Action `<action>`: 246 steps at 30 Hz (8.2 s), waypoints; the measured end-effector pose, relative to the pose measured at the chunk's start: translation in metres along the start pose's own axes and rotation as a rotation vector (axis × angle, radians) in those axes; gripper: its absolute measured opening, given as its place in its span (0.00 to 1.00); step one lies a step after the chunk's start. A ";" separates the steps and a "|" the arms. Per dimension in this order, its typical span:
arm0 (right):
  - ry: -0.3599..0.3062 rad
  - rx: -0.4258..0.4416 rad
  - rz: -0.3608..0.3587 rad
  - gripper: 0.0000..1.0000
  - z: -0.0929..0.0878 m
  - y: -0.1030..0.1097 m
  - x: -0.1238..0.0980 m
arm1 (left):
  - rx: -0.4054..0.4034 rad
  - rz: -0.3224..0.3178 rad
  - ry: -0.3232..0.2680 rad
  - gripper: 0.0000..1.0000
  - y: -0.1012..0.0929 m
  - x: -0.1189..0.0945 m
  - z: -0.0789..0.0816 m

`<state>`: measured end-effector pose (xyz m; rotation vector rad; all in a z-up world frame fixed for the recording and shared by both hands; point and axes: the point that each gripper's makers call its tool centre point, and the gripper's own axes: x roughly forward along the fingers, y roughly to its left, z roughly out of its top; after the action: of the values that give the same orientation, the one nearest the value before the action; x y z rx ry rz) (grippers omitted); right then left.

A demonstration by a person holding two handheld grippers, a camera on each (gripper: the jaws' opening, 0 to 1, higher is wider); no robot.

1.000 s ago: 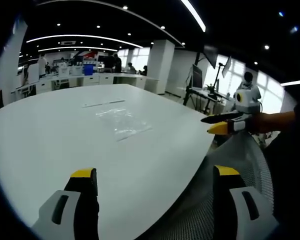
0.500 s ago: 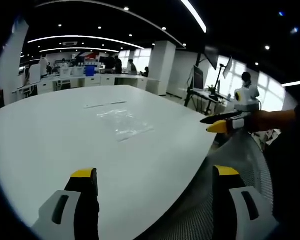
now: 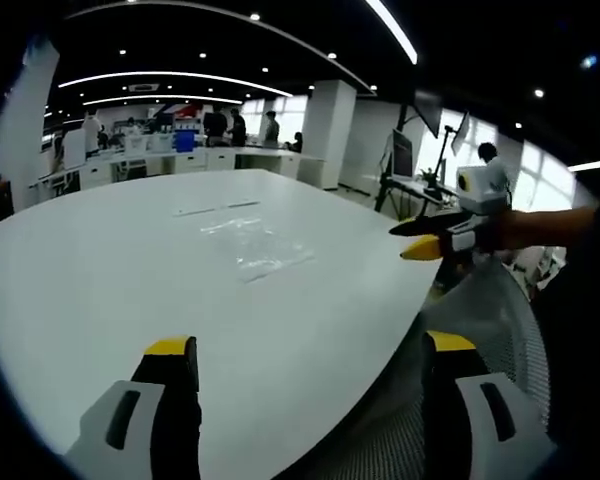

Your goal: Open the resealable bag by pulling the two sides of the seal apart until the entire bag opening is separated and visibly accessible.

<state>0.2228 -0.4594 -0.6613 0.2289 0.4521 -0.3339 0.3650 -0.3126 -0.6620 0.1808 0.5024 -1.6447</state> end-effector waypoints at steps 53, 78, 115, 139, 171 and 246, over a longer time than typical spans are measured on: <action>0.137 -0.459 0.246 0.44 0.041 0.006 0.138 | 0.033 0.039 0.088 0.88 0.012 -0.006 -0.017; 0.207 -0.525 0.285 0.32 0.026 0.002 0.188 | 0.022 0.062 0.105 0.88 0.017 -0.008 -0.020; 0.315 -0.508 0.310 0.11 -0.005 0.007 0.234 | -0.030 0.117 0.077 0.87 0.032 -0.014 -0.017; 0.330 -0.646 0.368 0.00 -0.014 0.010 0.232 | -0.015 0.116 0.109 0.85 0.029 -0.015 -0.022; 0.312 -0.723 0.446 0.00 -0.010 0.027 0.194 | 0.069 0.090 0.138 0.83 0.022 -0.001 -0.020; 0.323 -0.618 0.722 0.00 -0.047 0.118 0.087 | 0.549 -0.157 0.337 0.55 -0.003 0.068 -0.027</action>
<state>0.3212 -0.3606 -0.7262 -0.1687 0.7315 0.5591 0.3475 -0.3624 -0.7128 0.8530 0.3088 -1.8880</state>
